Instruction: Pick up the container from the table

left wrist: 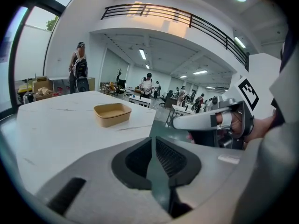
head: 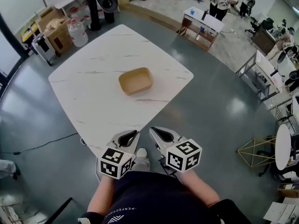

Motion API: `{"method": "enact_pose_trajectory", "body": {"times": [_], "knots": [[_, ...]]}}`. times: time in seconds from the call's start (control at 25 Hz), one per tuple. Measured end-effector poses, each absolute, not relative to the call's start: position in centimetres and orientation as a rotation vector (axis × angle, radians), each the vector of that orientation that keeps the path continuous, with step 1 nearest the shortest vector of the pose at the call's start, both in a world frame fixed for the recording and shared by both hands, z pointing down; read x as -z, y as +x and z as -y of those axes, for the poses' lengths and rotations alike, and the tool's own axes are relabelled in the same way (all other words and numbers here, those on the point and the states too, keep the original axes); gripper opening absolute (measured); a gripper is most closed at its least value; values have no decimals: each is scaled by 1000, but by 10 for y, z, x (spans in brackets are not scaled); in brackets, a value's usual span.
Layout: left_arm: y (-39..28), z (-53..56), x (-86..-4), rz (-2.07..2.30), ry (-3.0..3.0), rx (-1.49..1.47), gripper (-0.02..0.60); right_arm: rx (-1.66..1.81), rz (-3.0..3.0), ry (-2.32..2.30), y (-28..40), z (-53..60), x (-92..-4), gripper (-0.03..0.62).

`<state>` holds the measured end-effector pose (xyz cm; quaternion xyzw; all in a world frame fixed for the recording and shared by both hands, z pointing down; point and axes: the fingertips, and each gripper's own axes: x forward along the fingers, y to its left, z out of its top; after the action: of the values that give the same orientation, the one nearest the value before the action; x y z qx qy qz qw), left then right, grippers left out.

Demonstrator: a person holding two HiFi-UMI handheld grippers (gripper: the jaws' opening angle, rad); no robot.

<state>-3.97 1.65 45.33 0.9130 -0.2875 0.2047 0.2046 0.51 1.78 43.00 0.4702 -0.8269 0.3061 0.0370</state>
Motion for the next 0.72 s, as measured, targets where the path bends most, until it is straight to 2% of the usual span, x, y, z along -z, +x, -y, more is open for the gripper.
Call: {"method": "enact_pose_trajectory", "body": {"times": [0.72], "knots": [[-41,84,-462,727,2598,-640,46,-938,2470,1434,4,81,-439,2]]}}
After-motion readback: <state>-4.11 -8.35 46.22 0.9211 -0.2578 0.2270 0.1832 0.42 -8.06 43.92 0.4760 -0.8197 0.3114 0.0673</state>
